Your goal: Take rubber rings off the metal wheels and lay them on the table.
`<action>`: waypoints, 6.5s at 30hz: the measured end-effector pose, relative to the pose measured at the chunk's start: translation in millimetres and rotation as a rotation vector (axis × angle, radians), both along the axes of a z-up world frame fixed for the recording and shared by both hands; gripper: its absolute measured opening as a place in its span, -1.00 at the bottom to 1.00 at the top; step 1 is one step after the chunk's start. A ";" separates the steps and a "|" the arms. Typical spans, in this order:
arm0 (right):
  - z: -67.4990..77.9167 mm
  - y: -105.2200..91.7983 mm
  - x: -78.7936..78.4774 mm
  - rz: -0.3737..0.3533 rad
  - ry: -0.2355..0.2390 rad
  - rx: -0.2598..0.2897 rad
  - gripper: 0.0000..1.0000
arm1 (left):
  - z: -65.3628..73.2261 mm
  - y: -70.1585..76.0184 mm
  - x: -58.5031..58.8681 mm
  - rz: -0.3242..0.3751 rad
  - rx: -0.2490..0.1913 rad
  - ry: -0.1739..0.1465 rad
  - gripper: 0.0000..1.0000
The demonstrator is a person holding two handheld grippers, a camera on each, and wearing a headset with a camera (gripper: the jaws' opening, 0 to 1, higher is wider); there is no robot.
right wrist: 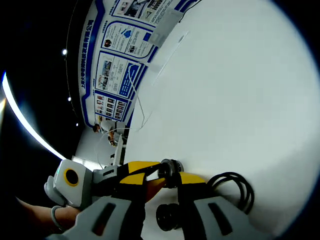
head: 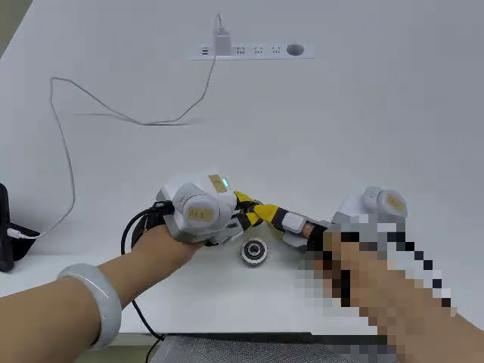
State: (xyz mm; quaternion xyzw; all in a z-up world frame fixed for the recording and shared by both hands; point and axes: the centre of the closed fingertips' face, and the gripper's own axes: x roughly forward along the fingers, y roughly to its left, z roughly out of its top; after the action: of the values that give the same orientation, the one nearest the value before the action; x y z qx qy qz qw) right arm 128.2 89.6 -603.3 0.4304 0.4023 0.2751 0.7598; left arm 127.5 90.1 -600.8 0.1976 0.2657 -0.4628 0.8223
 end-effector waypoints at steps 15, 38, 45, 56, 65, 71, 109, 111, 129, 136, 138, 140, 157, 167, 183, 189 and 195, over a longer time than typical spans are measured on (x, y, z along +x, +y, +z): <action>0.3 -1.6 -0.2 0.046 -0.063 -0.071 -0.48 | 1.0 1.0 -3.5 -0.013 -0.003 -0.004 -0.76; -7.5 -7.5 1.2 0.048 -0.081 -0.138 -0.79 | 0.4 0.6 -3.3 -0.015 -0.005 -0.002 -0.76; -10.3 -11.2 4.3 0.050 -0.087 -0.171 -0.90 | -0.6 1.1 -2.8 -0.015 -0.004 -0.002 -0.76; -8.1 -14.0 6.3 0.049 -0.097 -0.186 -0.96 | -0.3 0.7 -2.7 -0.014 -0.003 -0.003 -0.76; -7.1 -14.3 5.5 0.038 -0.096 -0.194 -0.97 | -0.1 0.7 -2.9 -0.015 -0.003 -0.003 -0.76; -4.5 -13.3 4.5 0.035 -0.096 -0.186 -0.98 | 0.0 0.9 -2.9 -0.014 -0.002 -0.003 -0.76; 3.7 -3.6 -0.4 0.055 -0.096 -0.142 -0.98 | 0.1 0.8 -4.7 -0.025 0.000 -0.007 -0.76; 4.1 -3.3 -0.7 0.057 -0.099 -0.144 -0.98 | -0.2 1.1 -4.6 -0.025 -0.001 -0.007 -0.76; 11.2 -14.8 8.5 0.053 -0.141 -0.214 -0.97 | -1.1 1.8 -3.9 -0.025 0.000 -0.011 -0.76; -0.2 -14.9 1.3 0.068 -0.113 -0.231 -0.96 | -0.5 1.3 -4.2 -0.023 0.001 -0.010 -0.76; -1.0 -14.8 0.1 0.066 -0.108 -0.233 -0.96 | -0.8 1.5 -4.1 -0.022 -0.001 -0.010 -0.76; -2.0 -14.1 -1.5 0.067 -0.102 -0.231 -0.96 | -0.5 1.3 -4.4 -0.023 0.000 -0.010 -0.76; -10.2 -15.4 -1.6 0.010 -0.019 -0.150 -0.65 | -0.9 1.8 -4.5 -0.023 -0.007 -0.012 -0.76; -11.6 -9.9 -6.1 -0.072 0.103 0.006 -0.58 | 0.9 1.3 -5.1 -0.021 -0.009 -0.012 -0.75; -1.9 -4.0 0.5 -0.075 0.065 0.007 -0.53 | -0.4 1.9 -4.6 -0.022 -0.006 -0.012 -0.75; -5.8 -3.5 -3.5 -0.064 0.062 0.004 -0.55 | -0.4 1.4 -4.6 -0.022 -0.007 -0.013 -0.75; -2.3 -5.5 -2.0 -0.065 0.044 -0.001 -0.60 | 0.6 0.6 -5.1 -0.023 -0.006 -0.012 -0.75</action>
State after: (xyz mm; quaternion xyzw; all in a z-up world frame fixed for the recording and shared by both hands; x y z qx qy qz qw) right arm 126.2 84.1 -605.6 0.4487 0.4051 0.2406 0.7594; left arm 122.4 90.6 -600.2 0.2011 0.2570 -0.4716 0.8192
